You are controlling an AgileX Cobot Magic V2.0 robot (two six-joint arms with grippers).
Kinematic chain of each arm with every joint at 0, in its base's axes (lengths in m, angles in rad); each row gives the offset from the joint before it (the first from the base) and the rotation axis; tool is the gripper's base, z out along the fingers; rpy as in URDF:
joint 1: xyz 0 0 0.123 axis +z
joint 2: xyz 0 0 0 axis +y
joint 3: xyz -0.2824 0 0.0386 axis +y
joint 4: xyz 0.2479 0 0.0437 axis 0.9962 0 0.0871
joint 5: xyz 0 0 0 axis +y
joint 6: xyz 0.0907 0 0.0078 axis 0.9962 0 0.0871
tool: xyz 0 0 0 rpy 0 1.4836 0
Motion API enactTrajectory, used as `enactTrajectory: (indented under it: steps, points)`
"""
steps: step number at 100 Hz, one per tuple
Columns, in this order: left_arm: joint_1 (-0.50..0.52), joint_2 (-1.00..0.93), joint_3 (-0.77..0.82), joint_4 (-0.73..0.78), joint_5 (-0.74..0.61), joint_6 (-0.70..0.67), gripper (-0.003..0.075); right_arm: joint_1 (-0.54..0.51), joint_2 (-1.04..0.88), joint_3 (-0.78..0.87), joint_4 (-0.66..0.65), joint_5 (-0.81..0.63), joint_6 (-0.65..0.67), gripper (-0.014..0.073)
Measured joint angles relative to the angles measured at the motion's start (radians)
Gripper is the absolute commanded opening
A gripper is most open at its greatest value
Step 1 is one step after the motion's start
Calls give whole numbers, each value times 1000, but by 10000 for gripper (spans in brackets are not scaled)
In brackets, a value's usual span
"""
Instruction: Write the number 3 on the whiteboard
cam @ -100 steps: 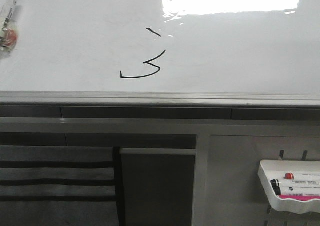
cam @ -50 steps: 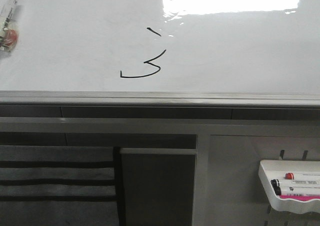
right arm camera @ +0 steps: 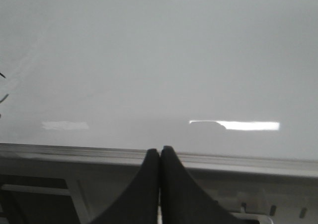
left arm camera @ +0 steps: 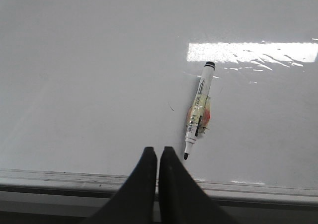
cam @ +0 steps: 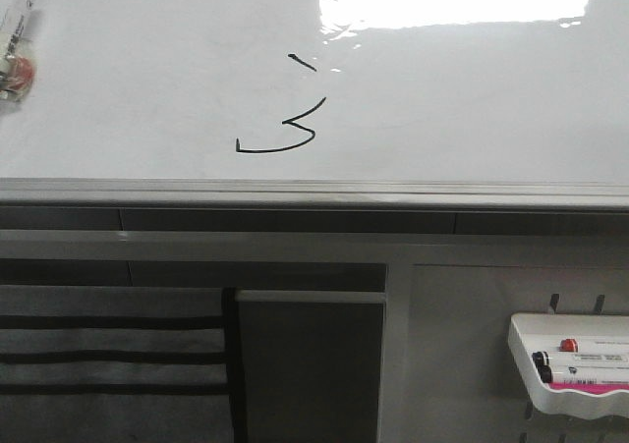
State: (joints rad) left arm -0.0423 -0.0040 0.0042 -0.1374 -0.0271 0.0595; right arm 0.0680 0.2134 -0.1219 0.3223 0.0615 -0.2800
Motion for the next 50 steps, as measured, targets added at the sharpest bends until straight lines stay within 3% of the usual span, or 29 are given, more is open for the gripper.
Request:
enactTrajectory:
  steps: [22, 50]
  points:
    - [0, 0, 0, 0, 0, 0, -20, -12, -200, 132, 33, -4, 0, -69]
    - [0, 0, 0, 0, 2, 0, -20, -61, -220, 132, 93, -21, 0, -69]
